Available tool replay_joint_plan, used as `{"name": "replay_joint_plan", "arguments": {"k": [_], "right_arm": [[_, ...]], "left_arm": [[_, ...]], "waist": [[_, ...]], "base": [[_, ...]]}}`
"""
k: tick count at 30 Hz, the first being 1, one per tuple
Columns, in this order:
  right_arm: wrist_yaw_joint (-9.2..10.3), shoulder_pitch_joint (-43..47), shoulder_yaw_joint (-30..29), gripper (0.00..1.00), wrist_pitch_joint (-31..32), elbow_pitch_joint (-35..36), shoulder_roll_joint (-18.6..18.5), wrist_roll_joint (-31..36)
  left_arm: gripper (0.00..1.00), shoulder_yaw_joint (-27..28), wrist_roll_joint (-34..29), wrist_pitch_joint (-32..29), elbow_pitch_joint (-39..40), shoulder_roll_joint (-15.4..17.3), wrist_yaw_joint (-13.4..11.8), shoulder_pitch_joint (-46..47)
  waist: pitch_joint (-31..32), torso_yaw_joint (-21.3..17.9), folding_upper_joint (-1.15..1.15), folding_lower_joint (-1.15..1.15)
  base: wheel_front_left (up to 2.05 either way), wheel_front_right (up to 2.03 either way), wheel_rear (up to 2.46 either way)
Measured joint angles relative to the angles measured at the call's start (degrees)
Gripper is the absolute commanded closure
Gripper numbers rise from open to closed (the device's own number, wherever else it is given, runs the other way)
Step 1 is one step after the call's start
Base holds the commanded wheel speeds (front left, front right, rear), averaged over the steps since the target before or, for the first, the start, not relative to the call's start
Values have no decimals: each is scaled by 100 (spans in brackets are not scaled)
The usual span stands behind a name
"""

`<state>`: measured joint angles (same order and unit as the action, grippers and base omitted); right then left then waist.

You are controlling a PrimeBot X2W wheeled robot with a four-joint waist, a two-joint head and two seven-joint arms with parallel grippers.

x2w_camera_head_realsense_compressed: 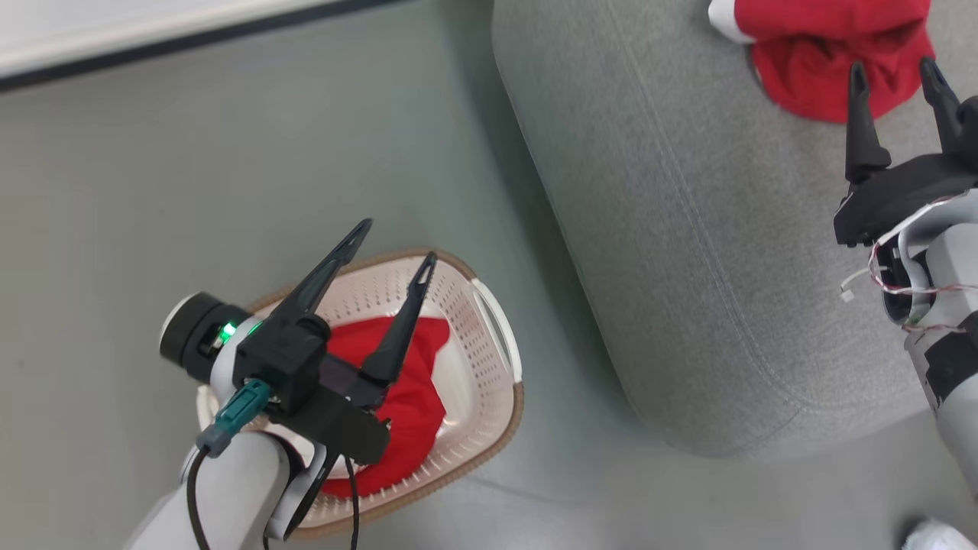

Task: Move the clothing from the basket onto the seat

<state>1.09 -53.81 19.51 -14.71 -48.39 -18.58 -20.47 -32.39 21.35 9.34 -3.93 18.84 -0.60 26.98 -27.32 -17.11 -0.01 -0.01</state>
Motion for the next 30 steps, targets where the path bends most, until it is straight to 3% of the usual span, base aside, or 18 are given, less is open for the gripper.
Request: {"name": "replay_joint_plan", "arguments": {"k": [6, 19, 30], "right_arm": [[51, 350, -1, 0, 0, 347, 19, 136], [201, 1712, 199, 0, 0, 1137, 720, 229], [335, 2798, 223, 0, 1, 1733, 724, 332]], "left_arm": [[0, 203, 162, 231, -342, -93, -124, -223], [0, 956, 670, 461, -980, -119, -428, -1197], [0, 1382, 732, 491, -1195, -130, -553, -2045]], "waist": [[423, 149, 0, 0], [1442, 608, 0, 0], [2200, 901, 0, 0]], "base": [[0, 0, 0], [0, 0, 0], [0, 0, 0]]}}
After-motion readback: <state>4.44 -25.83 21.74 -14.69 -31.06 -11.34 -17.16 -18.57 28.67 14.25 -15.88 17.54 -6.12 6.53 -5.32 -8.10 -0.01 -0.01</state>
